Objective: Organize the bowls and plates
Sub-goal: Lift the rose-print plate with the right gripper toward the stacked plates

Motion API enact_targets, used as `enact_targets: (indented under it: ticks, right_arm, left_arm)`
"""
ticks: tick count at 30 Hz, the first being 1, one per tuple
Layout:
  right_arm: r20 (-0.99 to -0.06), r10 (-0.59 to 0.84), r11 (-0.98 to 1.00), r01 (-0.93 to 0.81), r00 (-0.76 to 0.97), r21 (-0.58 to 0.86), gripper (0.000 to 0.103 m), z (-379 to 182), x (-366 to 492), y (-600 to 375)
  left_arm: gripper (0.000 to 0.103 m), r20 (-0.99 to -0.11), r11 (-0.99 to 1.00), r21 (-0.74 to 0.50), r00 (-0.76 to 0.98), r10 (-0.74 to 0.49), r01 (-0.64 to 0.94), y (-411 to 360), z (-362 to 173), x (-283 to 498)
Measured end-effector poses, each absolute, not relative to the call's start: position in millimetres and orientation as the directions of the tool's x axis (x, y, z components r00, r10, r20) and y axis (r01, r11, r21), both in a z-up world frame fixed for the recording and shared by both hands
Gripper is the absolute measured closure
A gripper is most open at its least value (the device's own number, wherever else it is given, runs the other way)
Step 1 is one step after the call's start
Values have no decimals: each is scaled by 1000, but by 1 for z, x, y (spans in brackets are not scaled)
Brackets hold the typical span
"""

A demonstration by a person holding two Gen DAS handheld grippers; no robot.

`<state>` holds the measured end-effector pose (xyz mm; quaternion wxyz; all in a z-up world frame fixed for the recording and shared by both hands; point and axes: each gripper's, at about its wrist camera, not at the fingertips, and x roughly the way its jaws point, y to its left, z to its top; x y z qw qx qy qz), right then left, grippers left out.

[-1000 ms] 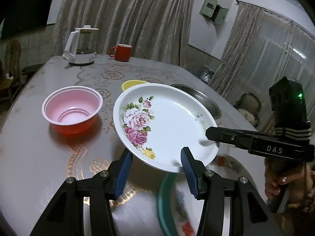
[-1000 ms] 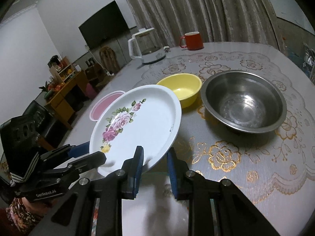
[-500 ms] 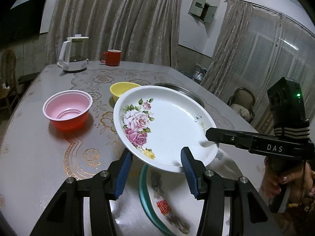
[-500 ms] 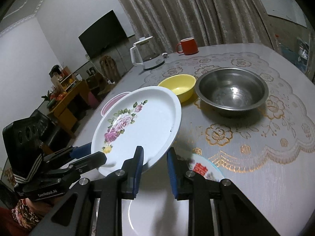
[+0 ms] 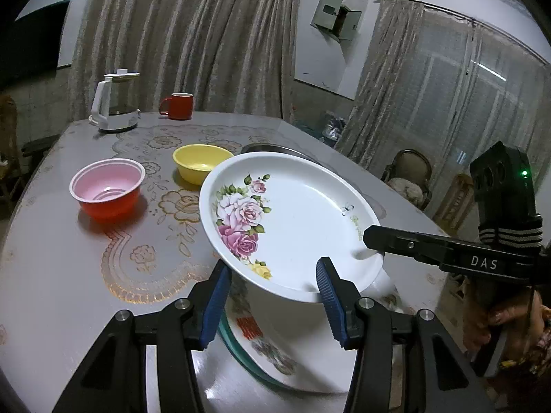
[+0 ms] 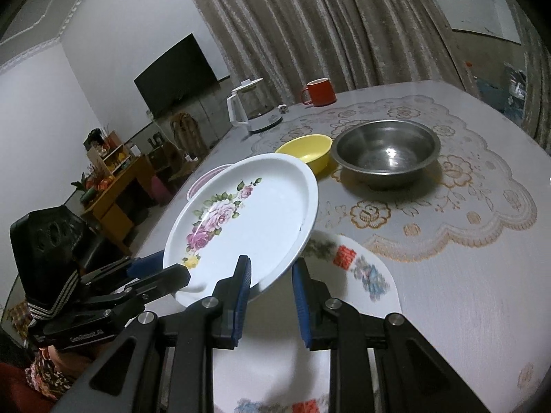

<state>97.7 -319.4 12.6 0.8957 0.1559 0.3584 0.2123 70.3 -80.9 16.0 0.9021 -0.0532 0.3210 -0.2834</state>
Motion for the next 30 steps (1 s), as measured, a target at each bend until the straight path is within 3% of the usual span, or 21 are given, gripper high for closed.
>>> enact_targets:
  ticks: [30]
  right_arm:
    - [-652, 469, 864, -155, 595, 479, 79, -12, 33, -330]
  left_arm:
    - [51, -627, 799, -244, 539, -563, 550, -100, -7, 22]
